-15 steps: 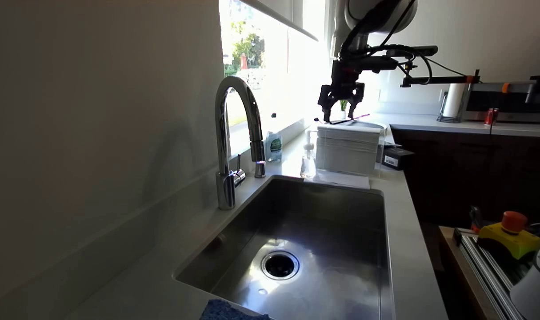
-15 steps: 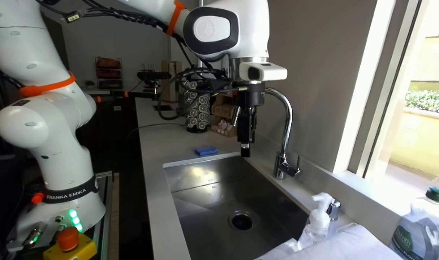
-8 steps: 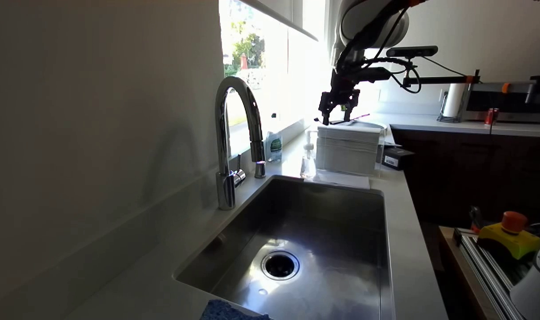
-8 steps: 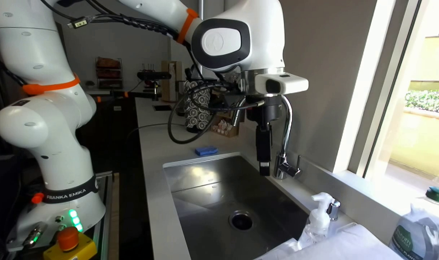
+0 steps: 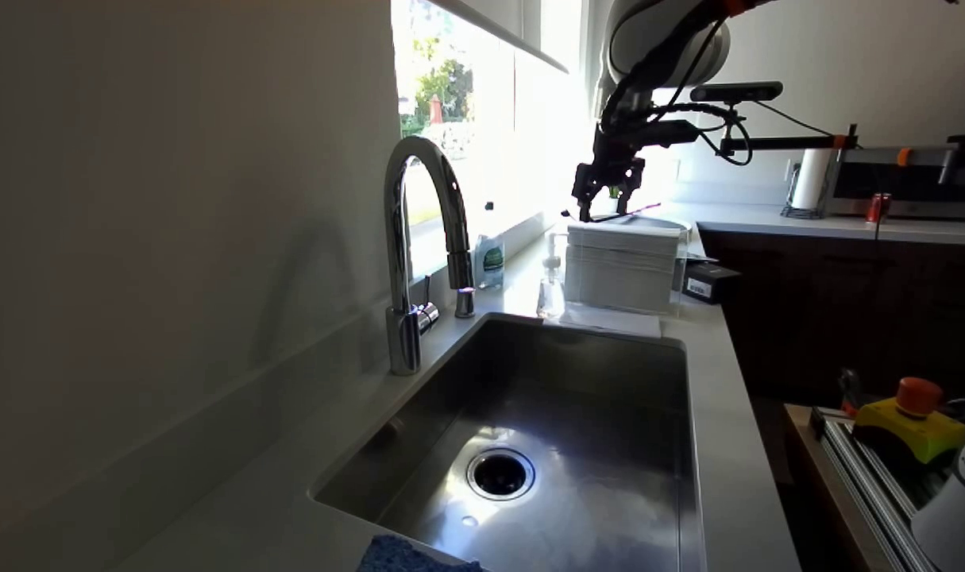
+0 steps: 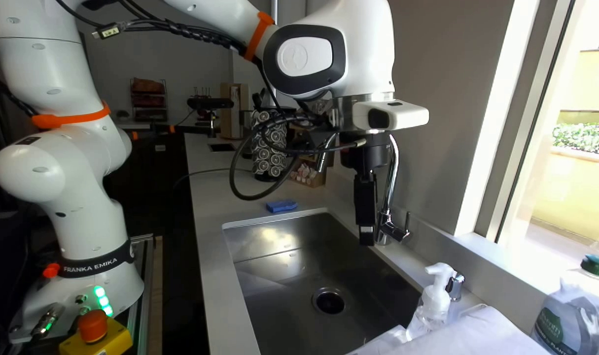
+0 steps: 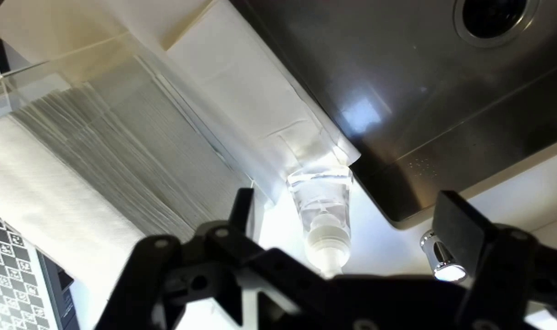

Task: Put the clear bottle on the left side of the windowsill

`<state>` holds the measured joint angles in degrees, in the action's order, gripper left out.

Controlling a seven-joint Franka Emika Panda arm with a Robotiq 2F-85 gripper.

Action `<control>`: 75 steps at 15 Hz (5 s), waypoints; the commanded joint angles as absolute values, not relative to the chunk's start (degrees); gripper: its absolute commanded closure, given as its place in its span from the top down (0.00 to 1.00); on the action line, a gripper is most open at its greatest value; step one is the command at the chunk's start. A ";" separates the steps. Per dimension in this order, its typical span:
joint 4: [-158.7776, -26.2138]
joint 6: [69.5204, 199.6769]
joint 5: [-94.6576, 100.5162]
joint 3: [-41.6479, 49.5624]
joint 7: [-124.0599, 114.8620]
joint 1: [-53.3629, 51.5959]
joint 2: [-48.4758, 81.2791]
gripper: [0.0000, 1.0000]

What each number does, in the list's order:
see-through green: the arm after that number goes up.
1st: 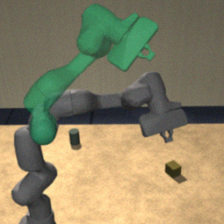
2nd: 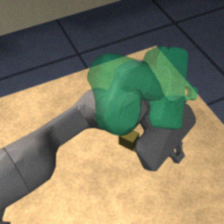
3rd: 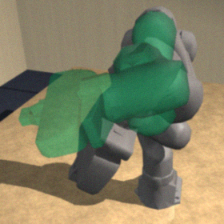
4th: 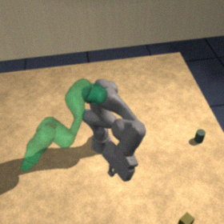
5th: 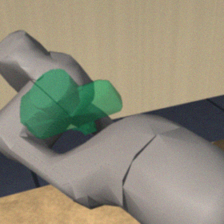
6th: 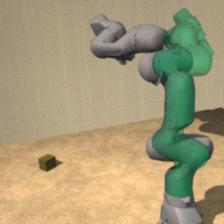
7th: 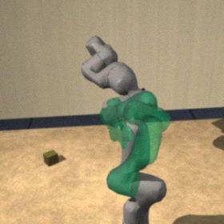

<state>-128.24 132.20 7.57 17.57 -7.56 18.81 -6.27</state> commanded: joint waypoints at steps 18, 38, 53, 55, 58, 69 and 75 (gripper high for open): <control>-118.17 136.46 -3.51 21.54 20.68 21.21 5.80 1.00; -108.45 135.88 -9.76 15.90 29.54 25.36 15.78 1.00; -104.31 134.98 -10.96 12.44 33.76 27.49 19.26 0.50; -104.06 134.99 -10.82 12.28 33.75 27.53 19.47 0.74; -103.68 134.89 -10.89 12.06 33.83 27.59 19.80 0.80; -103.37 134.54 -10.70 11.62 33.76 27.79 20.48 0.08; -103.35 134.19 -9.70 12.18 32.60 27.50 19.32 0.08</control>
<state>-104.83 135.95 -9.33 12.31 32.68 26.99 19.40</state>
